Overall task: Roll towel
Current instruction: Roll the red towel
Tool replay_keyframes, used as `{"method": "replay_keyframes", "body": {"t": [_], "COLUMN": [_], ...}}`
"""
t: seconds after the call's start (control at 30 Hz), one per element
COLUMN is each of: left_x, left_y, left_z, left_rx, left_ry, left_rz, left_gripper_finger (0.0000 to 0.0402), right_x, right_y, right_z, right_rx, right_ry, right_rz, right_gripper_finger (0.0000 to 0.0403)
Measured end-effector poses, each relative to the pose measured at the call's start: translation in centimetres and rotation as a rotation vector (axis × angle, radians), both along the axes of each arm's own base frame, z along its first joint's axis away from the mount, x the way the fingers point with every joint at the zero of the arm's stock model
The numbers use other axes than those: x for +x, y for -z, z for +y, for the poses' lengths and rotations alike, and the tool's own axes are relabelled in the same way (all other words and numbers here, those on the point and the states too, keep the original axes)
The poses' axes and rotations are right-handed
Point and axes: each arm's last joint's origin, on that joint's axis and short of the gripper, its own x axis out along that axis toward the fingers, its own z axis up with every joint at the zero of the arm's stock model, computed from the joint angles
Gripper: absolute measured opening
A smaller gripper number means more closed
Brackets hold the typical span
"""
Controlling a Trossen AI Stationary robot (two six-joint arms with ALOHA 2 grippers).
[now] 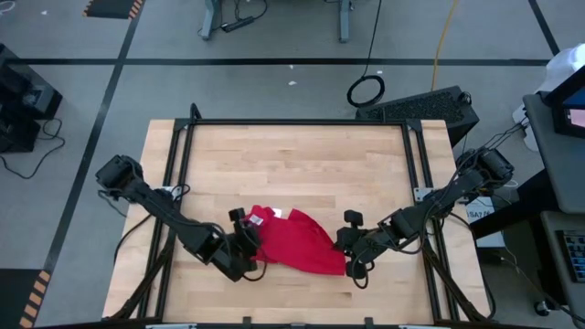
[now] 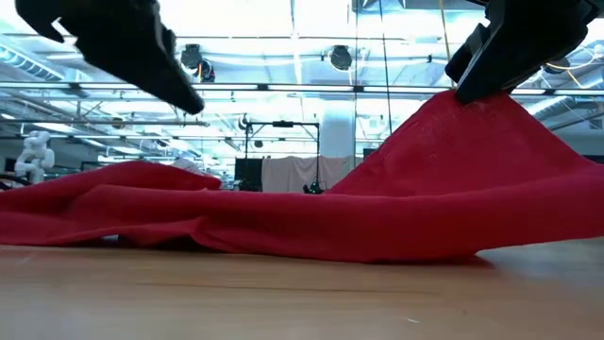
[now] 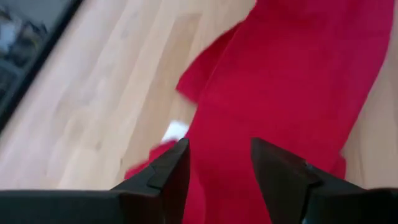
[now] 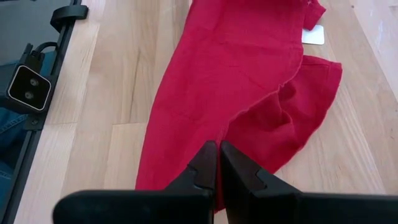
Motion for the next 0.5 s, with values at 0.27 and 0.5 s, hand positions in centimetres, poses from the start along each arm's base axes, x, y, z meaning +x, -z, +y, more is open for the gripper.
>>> {"method": "replay_keyframes", "body": {"t": [0.27,0.5], "left_x": [2.2,3.6], "left_y": [1.9,3.9], "left_z": [1.8,3.8], "left_rx": [0.091,0.047], "left_ry": [-0.029,-0.023], "left_rz": [0.049,0.177], "left_gripper_finger": [0.0176,0.0176], "right_x": [0.0,0.0], "right_y": [0.0,0.0], "right_z": [0.0,0.0], "right_rx": [0.002,-0.007], "right_ry": [0.003,0.007], "right_rz": [0.0,-0.004], "right_gripper_finger": [0.0006,0.0006]}}
